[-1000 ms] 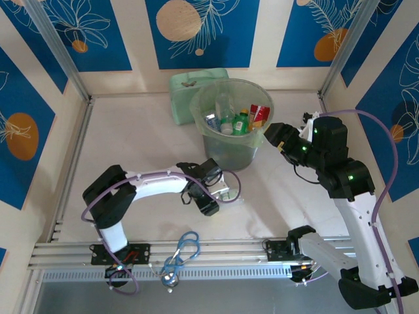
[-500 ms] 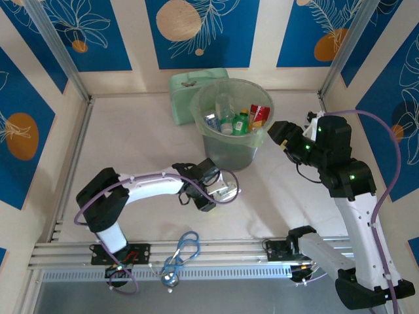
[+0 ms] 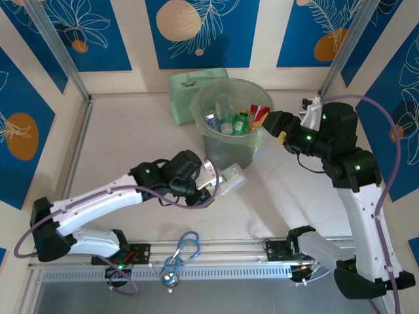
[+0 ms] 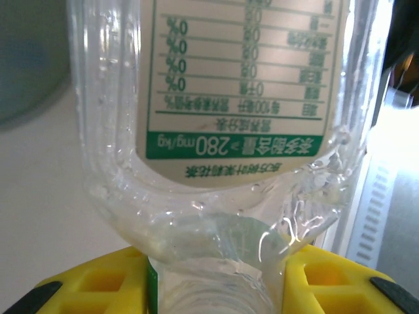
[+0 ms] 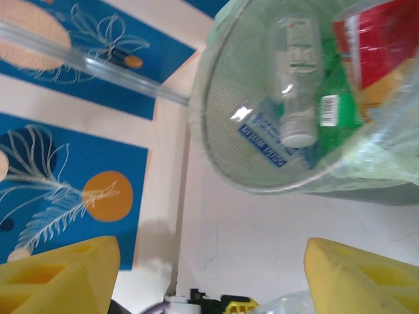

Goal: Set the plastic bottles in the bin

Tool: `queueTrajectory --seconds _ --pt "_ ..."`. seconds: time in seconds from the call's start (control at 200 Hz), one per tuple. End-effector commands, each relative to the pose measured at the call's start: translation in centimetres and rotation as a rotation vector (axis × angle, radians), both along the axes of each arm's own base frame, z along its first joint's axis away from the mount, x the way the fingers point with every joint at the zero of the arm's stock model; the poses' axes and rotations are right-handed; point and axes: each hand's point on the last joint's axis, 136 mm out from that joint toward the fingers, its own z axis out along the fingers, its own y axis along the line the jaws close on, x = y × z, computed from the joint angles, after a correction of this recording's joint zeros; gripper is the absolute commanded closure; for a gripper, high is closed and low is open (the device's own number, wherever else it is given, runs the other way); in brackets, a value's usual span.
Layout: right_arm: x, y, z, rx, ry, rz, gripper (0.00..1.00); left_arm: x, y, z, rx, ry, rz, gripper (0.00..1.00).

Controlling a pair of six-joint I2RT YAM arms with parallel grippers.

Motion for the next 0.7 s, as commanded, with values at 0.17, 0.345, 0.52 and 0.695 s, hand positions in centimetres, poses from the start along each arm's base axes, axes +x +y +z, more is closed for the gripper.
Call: queueTrajectory --seconds 0.17,0.345,0.52,0.695 --pt "-1.2 1.4 2.4 -0.012 -0.073 0.061 0.22 4.9 -2.9 13.8 -0.265 0.016 0.264 0.67" --pt "-1.7 -0.4 2.7 -0.007 -0.084 -0.044 0.23 10.5 -4.5 19.6 -0.456 0.081 0.525 0.65" --pt "-2.9 -5.3 1.7 -0.055 -0.069 -0.273 0.19 14.9 -5.6 18.4 -0.572 0.327 0.719 0.68" --pt "-3.4 -5.9 0.5 -0.037 -0.033 -0.282 0.19 17.6 -6.9 16.7 -0.609 0.481 0.816 0.71"
